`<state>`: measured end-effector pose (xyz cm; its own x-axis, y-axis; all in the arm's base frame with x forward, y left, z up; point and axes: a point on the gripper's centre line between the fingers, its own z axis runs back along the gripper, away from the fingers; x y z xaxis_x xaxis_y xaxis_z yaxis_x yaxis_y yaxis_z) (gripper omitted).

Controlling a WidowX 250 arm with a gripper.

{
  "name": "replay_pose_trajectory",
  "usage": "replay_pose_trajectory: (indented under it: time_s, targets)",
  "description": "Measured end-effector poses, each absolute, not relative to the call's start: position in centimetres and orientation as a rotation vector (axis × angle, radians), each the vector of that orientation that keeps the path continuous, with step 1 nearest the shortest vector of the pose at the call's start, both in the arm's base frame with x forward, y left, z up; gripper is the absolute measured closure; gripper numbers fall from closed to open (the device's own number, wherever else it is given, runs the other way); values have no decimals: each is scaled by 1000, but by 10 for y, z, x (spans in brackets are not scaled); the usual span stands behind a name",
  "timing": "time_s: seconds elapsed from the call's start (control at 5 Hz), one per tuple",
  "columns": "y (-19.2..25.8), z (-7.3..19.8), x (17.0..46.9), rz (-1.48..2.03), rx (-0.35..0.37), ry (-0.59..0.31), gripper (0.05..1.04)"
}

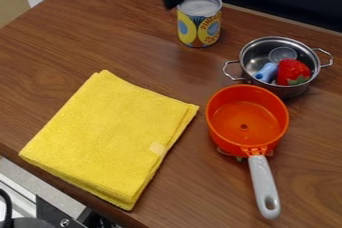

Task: Moved the can on the left side of the yellow cloth

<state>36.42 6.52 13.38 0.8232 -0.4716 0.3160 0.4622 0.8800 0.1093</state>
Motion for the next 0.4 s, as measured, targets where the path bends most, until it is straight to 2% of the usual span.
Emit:
replay_pose_trajectory:
  time_s: [0.4]
  targets:
    - [31, 132, 413, -618, -12, -326, 98]
